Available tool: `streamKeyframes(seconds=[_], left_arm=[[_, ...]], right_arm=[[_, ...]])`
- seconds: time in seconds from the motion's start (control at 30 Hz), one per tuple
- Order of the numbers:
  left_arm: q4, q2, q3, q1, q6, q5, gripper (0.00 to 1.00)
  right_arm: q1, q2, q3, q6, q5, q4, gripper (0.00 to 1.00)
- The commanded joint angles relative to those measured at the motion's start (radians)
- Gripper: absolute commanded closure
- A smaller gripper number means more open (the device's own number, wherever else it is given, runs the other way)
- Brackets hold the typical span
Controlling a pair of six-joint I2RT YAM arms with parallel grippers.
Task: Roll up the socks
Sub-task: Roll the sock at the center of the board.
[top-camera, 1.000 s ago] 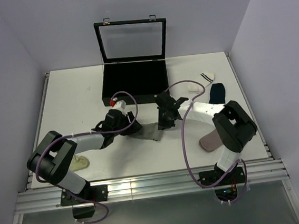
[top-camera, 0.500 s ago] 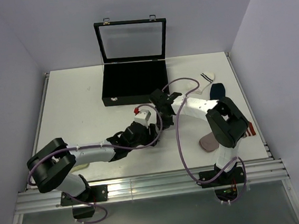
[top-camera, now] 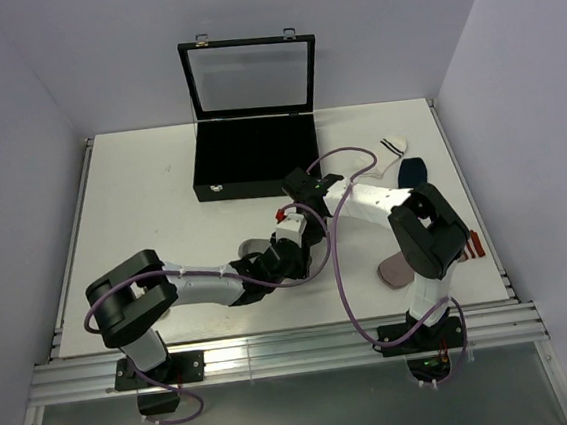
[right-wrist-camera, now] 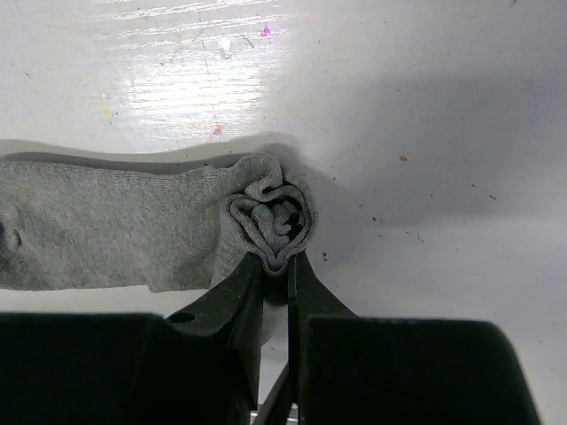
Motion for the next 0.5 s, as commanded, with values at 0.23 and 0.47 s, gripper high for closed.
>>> streamKeyframes(seconds=[0.23, 0.47], left_arm=[[-0.061, 0.064, -0.013, -0.012, -0.141, -0.083, 0.8], [-0.034, 0.029, -0.102, -0.011, -0.23, -0.08, 0.99]], right_arm=[[0.01, -0.013, -0.063, 0.008, -0.069, 0.033, 1.0], [-0.013, -0.14, -0.185, 0.06, -0.133, 0.221, 0.85]])
